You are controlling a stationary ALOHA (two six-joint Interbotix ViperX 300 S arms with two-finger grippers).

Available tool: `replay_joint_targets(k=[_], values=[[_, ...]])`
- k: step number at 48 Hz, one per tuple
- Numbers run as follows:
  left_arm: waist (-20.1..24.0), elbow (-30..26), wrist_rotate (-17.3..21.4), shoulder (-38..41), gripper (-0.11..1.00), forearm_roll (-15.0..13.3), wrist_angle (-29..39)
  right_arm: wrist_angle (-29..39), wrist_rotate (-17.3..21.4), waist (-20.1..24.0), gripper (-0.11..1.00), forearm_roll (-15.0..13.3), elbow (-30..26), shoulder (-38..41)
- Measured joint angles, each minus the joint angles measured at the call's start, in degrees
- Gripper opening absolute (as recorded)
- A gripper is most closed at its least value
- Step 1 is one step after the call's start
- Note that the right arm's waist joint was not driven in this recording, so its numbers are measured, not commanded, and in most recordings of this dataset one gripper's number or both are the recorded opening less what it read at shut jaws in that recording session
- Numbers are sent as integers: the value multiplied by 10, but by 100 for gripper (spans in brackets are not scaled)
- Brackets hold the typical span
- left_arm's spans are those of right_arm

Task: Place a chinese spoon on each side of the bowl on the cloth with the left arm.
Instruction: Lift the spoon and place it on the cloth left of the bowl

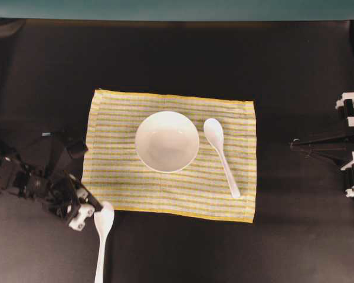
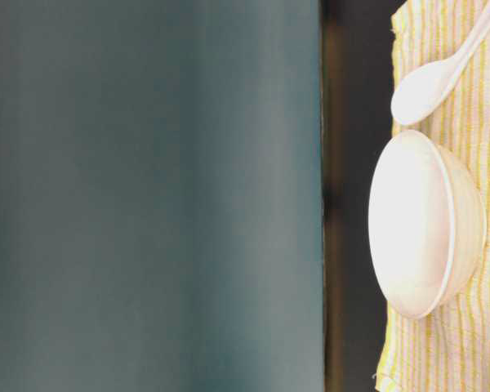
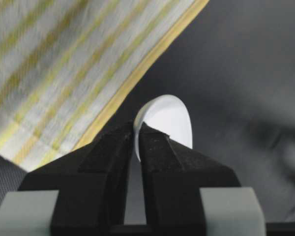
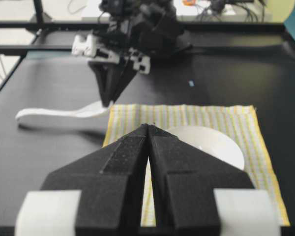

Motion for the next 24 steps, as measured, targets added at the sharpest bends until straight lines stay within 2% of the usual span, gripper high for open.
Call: replay_joint_targets(k=[8, 17, 24], values=[[53, -10, 40, -86, 5, 0, 79, 0, 0, 0, 0, 0, 0, 0], [171, -42, 142, -185, 5, 0, 241, -2, 0, 0, 0, 0, 0, 0], [250, -60, 207, -186, 5, 0, 267, -2, 0, 0, 0, 0, -1, 0]])
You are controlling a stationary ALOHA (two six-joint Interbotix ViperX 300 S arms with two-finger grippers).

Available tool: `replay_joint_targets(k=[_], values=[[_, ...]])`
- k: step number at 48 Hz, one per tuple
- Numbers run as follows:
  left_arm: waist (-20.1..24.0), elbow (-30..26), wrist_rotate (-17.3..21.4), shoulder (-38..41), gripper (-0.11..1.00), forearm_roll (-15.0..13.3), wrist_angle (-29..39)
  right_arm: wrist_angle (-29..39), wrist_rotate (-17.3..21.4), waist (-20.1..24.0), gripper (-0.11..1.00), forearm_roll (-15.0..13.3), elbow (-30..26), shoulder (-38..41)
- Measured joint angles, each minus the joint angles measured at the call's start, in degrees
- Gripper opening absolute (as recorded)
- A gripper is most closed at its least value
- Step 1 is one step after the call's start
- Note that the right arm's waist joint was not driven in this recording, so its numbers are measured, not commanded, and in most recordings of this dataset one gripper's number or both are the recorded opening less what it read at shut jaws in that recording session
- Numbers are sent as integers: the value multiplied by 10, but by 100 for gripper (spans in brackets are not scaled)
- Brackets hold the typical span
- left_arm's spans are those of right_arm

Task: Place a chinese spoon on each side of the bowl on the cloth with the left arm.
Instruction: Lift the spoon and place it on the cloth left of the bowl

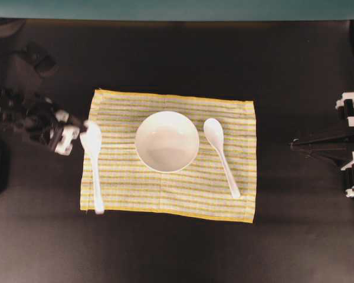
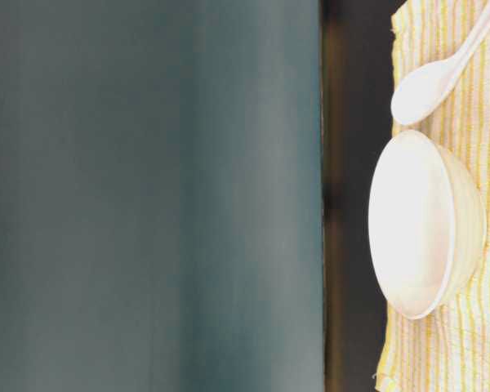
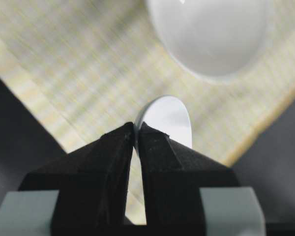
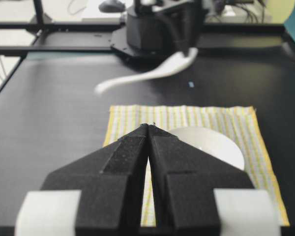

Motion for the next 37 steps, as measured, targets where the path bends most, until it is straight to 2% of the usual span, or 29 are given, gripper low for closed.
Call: replay_joint_targets(k=[5, 12, 23, 37], values=[[24, -12, 37, 33, 5, 0, 2, -1, -1, 0, 0, 0, 1, 0], [33, -38, 79, 94, 5, 0, 2, -1, 0, 0, 0, 0, 1, 0], [47, -78, 118, 175, 5, 0, -2, -1, 0, 0, 0, 0, 4, 0], [80, -84, 147, 189, 5, 0, -15, -1, 0, 0, 0, 0, 10, 0]])
